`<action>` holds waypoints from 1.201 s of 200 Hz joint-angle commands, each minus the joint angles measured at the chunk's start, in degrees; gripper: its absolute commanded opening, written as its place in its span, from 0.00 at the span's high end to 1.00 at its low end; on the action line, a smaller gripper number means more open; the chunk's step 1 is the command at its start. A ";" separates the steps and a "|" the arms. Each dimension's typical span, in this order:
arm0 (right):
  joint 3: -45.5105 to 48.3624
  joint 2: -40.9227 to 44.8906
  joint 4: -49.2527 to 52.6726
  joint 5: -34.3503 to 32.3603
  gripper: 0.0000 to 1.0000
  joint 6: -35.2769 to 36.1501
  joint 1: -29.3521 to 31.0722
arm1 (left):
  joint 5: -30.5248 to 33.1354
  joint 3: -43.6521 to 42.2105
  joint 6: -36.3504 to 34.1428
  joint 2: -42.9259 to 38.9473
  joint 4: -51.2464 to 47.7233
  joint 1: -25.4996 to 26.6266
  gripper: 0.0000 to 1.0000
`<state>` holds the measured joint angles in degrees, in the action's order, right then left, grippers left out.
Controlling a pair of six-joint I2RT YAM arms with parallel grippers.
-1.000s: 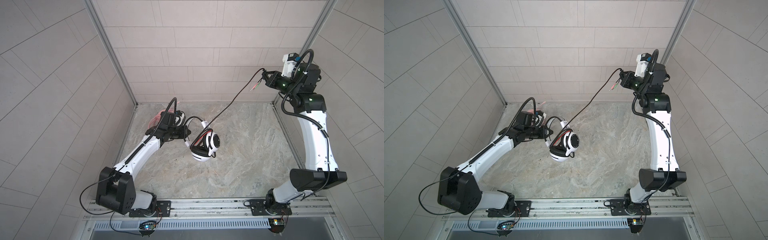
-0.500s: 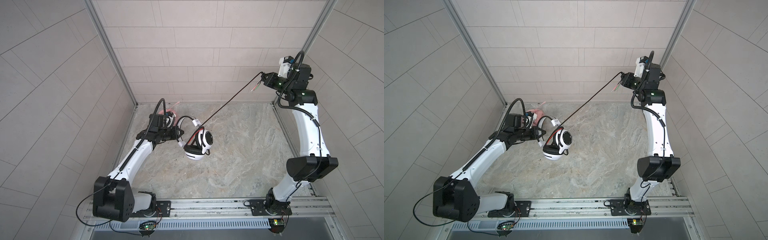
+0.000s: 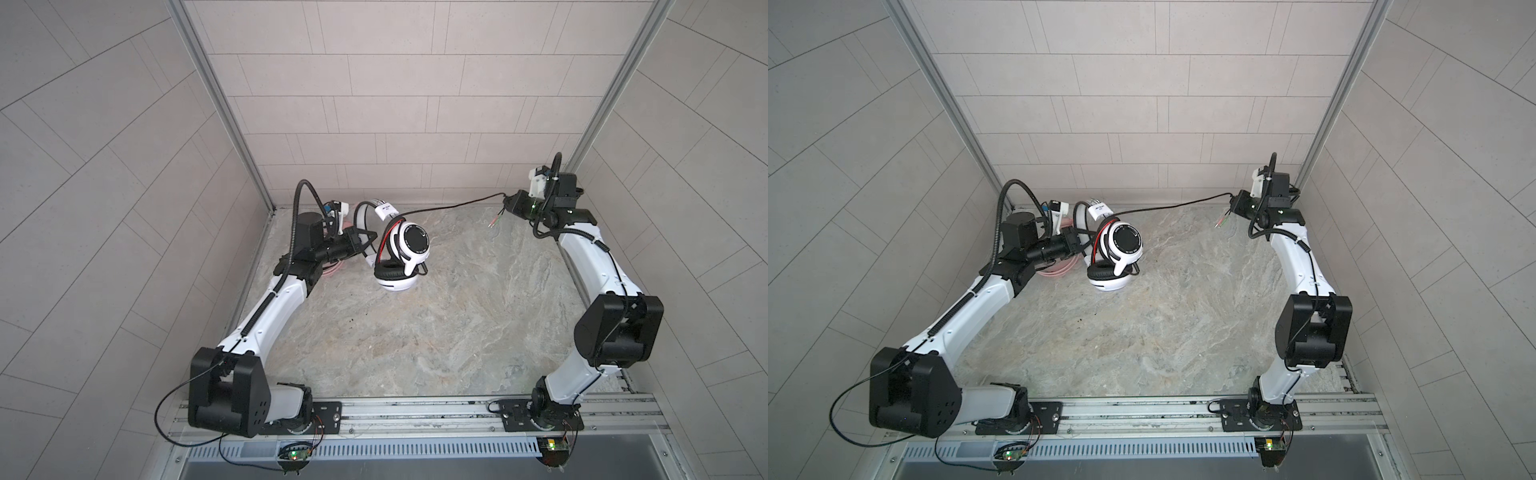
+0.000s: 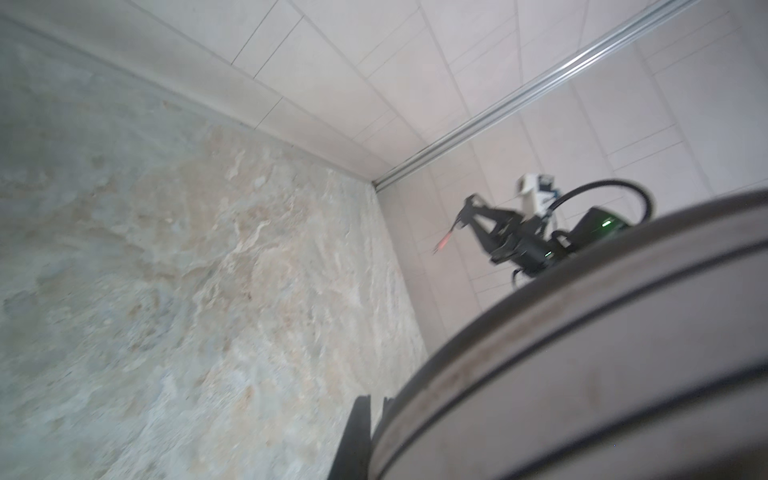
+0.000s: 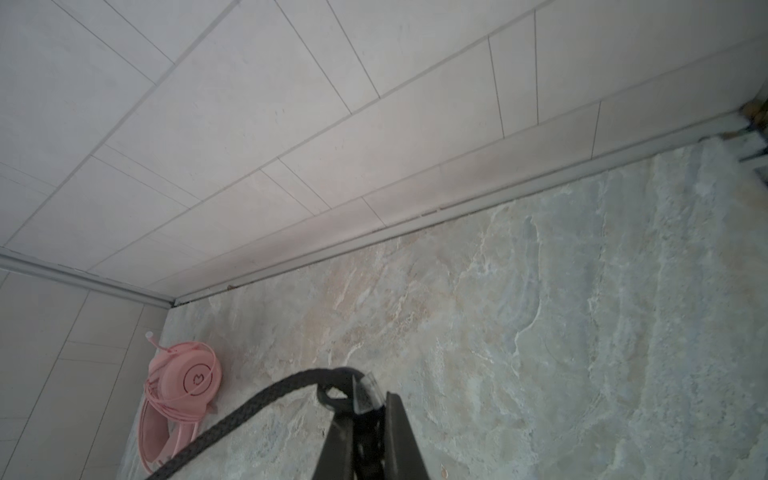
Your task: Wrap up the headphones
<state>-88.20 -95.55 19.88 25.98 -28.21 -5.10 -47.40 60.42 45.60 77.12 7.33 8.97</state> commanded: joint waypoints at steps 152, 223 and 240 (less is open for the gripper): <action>17.84 -0.53 -18.71 -10.22 1.00 -1.21 28.14 | 25.84 18.13 20.82 7.04 17.96 6.05 1.00; 24.92 5.98 -20.01 -14.68 1.00 -2.34 39.98 | 45.13 24.70 16.76 11.54 9.56 10.82 1.00; 24.98 8.23 -17.46 -15.57 1.00 -0.88 42.11 | 46.35 27.09 13.52 13.12 7.39 11.57 1.00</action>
<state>-63.18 -91.79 0.40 13.34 -29.85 34.70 -6.50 82.35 61.98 89.21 13.67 19.66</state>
